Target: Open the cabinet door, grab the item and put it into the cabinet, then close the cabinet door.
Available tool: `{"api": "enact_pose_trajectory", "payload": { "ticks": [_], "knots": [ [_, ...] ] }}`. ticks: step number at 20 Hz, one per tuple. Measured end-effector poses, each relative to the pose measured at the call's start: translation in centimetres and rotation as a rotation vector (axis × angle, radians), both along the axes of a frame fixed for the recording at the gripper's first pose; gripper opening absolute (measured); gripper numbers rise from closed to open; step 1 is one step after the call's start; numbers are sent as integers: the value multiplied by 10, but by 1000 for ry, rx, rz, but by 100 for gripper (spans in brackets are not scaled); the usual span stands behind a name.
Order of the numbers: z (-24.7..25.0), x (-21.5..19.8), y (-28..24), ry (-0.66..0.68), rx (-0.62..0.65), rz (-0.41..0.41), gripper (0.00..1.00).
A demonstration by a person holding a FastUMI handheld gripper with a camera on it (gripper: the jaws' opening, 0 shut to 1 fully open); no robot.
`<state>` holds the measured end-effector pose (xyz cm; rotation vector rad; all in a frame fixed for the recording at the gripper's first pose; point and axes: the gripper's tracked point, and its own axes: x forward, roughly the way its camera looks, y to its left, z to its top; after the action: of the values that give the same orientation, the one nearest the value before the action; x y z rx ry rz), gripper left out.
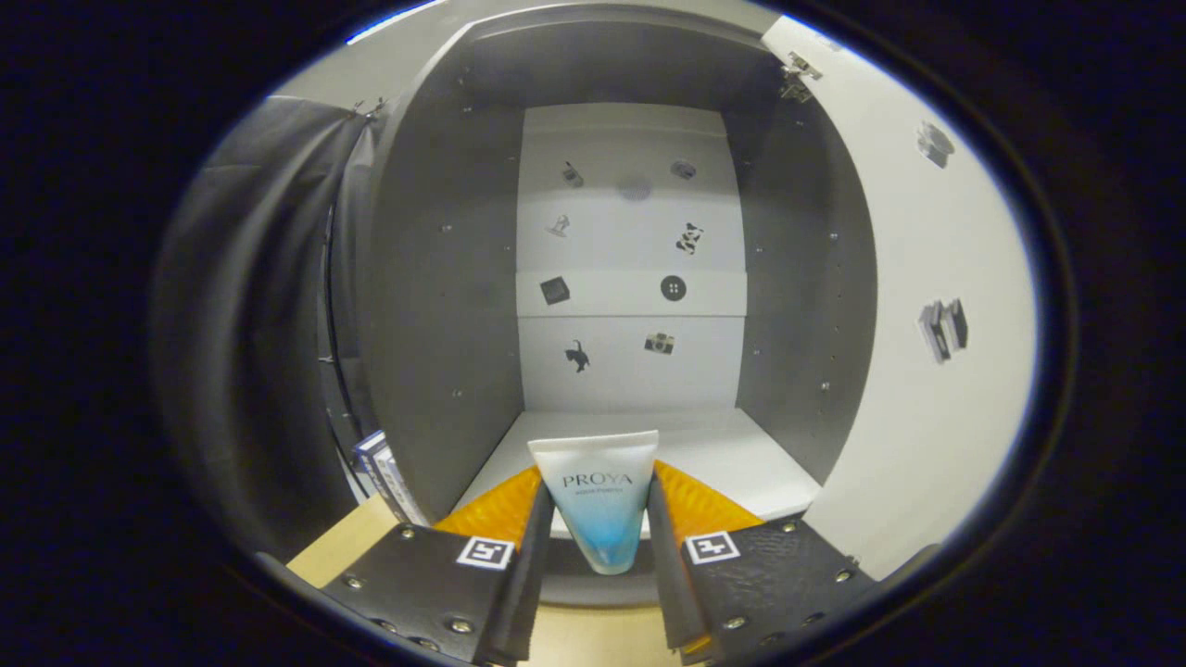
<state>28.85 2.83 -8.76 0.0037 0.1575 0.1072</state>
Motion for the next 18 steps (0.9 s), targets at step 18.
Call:
{"api": "enact_pose_trajectory", "payload": {
  "ticks": [18],
  "knots": [
    [-24, 95, -10, 29, 39, -30, 54]
  ]
}}
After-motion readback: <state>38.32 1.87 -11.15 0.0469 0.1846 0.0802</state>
